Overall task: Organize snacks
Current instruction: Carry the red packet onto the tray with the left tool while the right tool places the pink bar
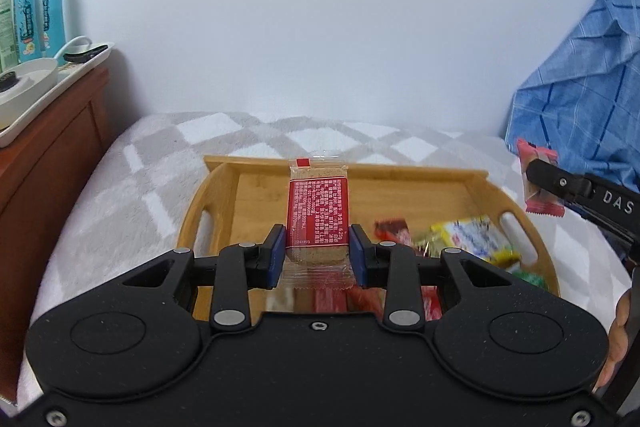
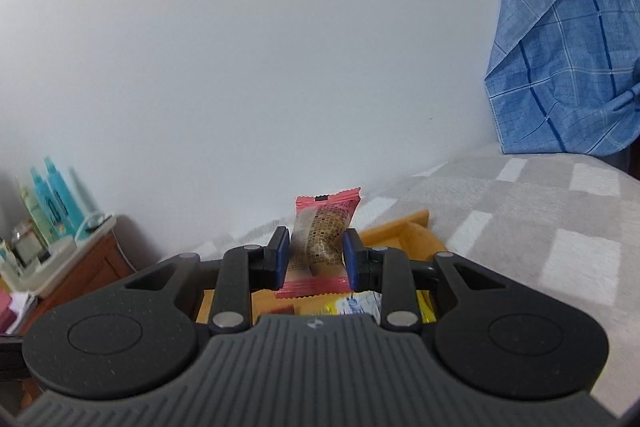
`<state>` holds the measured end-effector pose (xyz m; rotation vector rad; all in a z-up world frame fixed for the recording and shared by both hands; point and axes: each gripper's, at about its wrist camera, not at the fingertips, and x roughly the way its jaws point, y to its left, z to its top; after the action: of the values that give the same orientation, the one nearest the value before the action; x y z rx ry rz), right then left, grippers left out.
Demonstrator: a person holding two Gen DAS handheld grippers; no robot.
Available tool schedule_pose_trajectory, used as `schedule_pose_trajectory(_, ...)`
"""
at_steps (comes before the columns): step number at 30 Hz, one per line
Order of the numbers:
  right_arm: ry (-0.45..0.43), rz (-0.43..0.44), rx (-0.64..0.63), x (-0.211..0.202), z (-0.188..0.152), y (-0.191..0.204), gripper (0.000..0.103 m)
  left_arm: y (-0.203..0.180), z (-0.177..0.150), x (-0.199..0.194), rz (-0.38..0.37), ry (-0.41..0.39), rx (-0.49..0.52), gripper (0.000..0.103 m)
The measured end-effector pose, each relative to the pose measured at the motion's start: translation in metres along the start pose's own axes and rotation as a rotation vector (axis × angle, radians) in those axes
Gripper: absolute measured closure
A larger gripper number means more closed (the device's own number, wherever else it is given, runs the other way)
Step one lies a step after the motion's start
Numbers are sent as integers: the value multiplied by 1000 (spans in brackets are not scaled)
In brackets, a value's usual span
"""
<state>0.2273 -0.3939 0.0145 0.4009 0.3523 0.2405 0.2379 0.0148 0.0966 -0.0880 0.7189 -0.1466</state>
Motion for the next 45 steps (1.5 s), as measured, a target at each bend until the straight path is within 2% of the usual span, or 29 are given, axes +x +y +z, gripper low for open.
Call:
schedule_pose_trajectory(15,43,-22,64,43,10,-42,71,-26,18,69,11,64,-3,71)
schedule_pose_trajectory(30,134,-25,-67,83,-1,-29,70,-20,24,109,72,106,8,71)
schedule_pose_trajectory(45,189,-52,-36,100,-7,-38,70,-26,17,132,84,131,9,71)
